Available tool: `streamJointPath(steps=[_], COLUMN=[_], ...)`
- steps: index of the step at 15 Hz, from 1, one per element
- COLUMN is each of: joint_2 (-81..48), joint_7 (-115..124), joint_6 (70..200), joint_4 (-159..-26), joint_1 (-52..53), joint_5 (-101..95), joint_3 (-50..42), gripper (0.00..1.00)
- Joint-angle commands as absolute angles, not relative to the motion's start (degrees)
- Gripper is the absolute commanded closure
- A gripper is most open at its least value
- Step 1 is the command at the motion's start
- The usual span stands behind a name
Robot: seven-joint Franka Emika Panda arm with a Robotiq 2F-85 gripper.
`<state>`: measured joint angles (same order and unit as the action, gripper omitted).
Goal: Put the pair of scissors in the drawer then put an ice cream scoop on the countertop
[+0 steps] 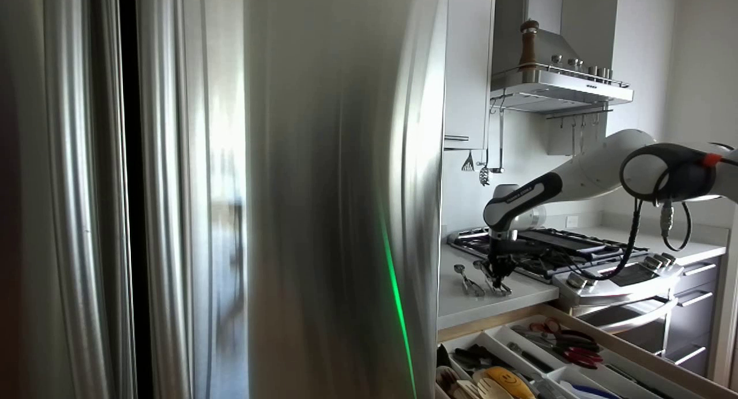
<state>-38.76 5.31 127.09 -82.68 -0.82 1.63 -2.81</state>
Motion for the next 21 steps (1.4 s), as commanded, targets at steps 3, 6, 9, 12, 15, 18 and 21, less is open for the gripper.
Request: streamJointPath(steps=[3, 6, 9, 12, 15, 18, 21], joint_2=[-41.53, -41.75, -40.94, -39.41, -38.62, -39.17, -40.1], joint_7=[2.66, 2.13, 1.42, 0.97, 0.76, 0.98, 1.27], joint_6=[124.71, 124.49, 124.82, 124.8, 124.63, 124.33, 124.01], joint_4=[-78.41, -77.65, -77.74, -78.2, -78.17, -77.77, -77.53], joint_1=[-2.6, -2.88, -3.0, -3.04, -2.88, -2.86, -2.88], joint_5=[3.1, 3.28, 3.29, 3.38, 3.1, 2.95, 2.81], joint_3=[-1.2, -0.87, -0.63, -0.36, -0.36, -0.54, -0.73], gripper=[0.98, 0.63, 0.42, 0.41, 0.41, 0.41, 0.41])
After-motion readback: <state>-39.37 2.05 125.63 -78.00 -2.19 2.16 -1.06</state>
